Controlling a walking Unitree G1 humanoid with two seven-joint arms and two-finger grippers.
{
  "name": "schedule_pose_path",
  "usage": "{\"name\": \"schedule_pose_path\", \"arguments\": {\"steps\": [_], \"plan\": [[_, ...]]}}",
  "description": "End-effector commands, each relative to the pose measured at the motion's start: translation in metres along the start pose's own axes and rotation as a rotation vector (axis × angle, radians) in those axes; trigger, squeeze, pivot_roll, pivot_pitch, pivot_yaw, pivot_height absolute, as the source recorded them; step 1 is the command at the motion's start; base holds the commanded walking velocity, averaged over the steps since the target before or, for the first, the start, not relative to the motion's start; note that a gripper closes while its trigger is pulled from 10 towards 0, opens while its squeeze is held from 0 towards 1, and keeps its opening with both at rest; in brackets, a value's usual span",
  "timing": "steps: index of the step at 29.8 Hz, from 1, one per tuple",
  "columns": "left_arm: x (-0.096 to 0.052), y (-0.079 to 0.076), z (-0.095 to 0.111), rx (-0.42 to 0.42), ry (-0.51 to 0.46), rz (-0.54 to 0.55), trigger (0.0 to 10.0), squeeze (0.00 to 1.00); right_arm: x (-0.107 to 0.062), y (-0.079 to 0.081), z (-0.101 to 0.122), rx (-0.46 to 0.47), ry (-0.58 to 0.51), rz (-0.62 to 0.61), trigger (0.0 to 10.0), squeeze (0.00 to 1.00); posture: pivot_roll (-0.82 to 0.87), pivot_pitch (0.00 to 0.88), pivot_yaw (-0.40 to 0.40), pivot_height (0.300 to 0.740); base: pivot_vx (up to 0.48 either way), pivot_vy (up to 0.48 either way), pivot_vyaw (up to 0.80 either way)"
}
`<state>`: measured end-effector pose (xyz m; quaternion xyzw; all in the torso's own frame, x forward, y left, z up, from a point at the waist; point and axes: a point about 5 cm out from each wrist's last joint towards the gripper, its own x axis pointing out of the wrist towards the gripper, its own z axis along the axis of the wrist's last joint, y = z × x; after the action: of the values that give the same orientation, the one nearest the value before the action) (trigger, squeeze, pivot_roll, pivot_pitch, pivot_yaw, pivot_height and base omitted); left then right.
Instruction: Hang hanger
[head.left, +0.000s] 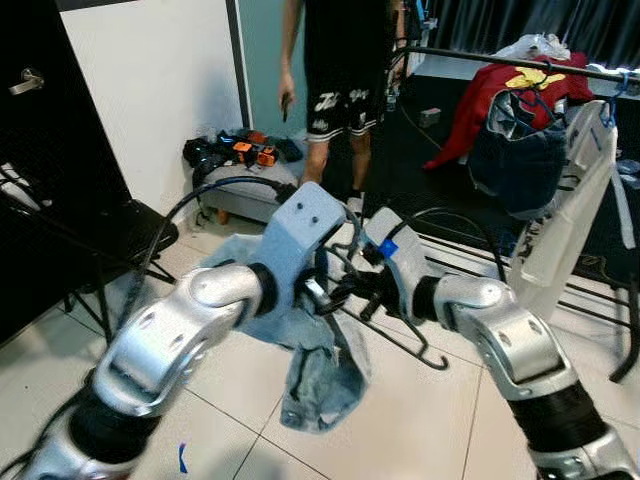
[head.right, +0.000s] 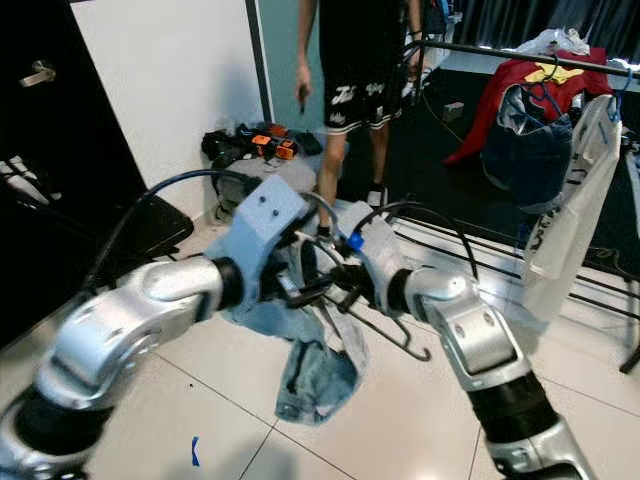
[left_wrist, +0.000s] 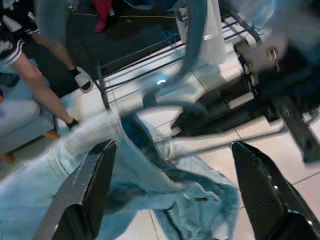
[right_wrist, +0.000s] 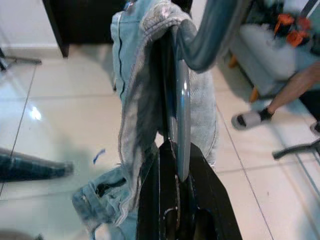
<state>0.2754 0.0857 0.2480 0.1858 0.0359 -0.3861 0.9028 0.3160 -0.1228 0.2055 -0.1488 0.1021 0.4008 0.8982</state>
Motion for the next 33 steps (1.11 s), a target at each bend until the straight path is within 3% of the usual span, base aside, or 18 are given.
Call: {"name": "schedule_pose_path", "arguments": {"steps": [1,2,3,5,10,14,15,17,19,20,22,24,26,27,29,33], "plan": [[-0.021,0.011,0.01,0.011,-0.074,-0.019,10.0,0.0,-0.006,-0.004,0.025,0.025,-0.2,0.001,10.0,0.0,-0.06,0.0,0.046,0.736,0.0,0.0,0.0],[-0.021,0.011,0.01,0.011,-0.074,-0.019,10.0,0.0,-0.006,-0.004,0.025,0.025,-0.2,0.001,10.0,0.0,-0.06,0.0,0.046,0.736,0.0,0.0,0.0],[-0.049,0.029,0.028,0.052,-0.197,0.013,10.0,0.0,-0.018,-0.009,0.027,0.056,-0.302,0.028,10.0,0.0,-0.05,0.0,0.045,0.736,0.0,0.0,0.0],[-0.056,0.034,0.032,0.07,-0.231,0.032,10.0,0.0,-0.022,-0.01,0.027,0.057,-0.32,0.034,10.0,0.0,-0.05,0.0,0.045,0.736,0.0,0.0,0.0],[-0.098,0.056,0.066,0.185,-0.414,0.125,10.0,0.0,-0.039,-0.016,0.018,0.129,-0.399,0.117,10.0,0.0,-0.05,0.0,0.048,0.736,0.0,0.0,0.0],[-0.109,0.064,0.078,0.233,-0.431,0.156,10.0,0.0,-0.043,-0.011,0.009,0.105,-0.365,0.182,10.0,0.0,-0.04,0.0,0.045,0.736,0.0,0.0,0.0],[-0.113,0.068,0.082,0.285,-0.413,0.168,10.0,0.0,-0.045,-0.005,0.006,0.084,-0.343,0.24,10.0,0.0,-0.04,0.0,0.045,0.736,0.0,0.0,0.0],[-0.113,0.068,0.082,0.285,-0.413,0.168,10.0,0.0,-0.045,-0.005,0.006,0.084,-0.343,0.24,10.0,0.0,-0.04,0.0,0.045,0.736,0.0,0.0,0.0],[-0.115,0.07,0.088,0.401,-0.356,0.145,10.0,0.0,-0.047,0.005,0.003,0.049,-0.316,0.344,10.0,0.0,-0.04,0.0,0.048,0.736,0.0,0.0,0.0],[-0.115,0.07,0.088,0.401,-0.356,0.145,10.0,0.0,-0.047,0.005,0.003,0.049,-0.316,0.344,10.0,0.0,-0.04,0.0,0.048,0.736,0.0,0.0,0.0],[-0.108,0.066,0.086,0.522,-0.27,0.05,10.0,0.0,-0.045,0.009,0.004,0.017,-0.303,0.405,10.0,0.0,-0.04,0.0,0.051,0.736,0.0,0.0,0.0],[-0.108,0.066,0.086,0.522,-0.27,0.05,10.0,0.0,-0.045,0.009,0.004,0.017,-0.303,0.405,10.0,0.0,-0.04,0.0,0.051,0.736,0.0,0.0,0.0],[-0.09,0.052,0.068,0.629,-0.12,-0.165,10.0,0.0,-0.039,0.013,0.014,-0.034,-0.314,0.468,10.0,0.0,-0.03,0.0,0.058,0.736,0.0,0.0,0.0],[-0.09,0.052,0.068,0.629,-0.12,-0.165,10.0,0.0,-0.039,0.013,0.014,-0.034,-0.314,0.468,10.0,0.0,-0.03,0.0,0.058,0.736,0.0,0.0,0.0],[-0.078,0.044,0.048,0.673,0.005,-0.324,10.0,0.0,-0.034,0.02,0.023,-0.079,-0.321,0.522,10.0,0.0,-0.05,0.0,0.066,0.736,0.0,0.0,0.0],[-0.075,0.04,0.031,0.685,0.116,-0.44,10.0,0.0,-0.03,0.026,0.027,-0.116,-0.315,0.552,10.0,0.0,-0.05,0.0,0.071,0.736,0.0,0.0,0.0]]}}
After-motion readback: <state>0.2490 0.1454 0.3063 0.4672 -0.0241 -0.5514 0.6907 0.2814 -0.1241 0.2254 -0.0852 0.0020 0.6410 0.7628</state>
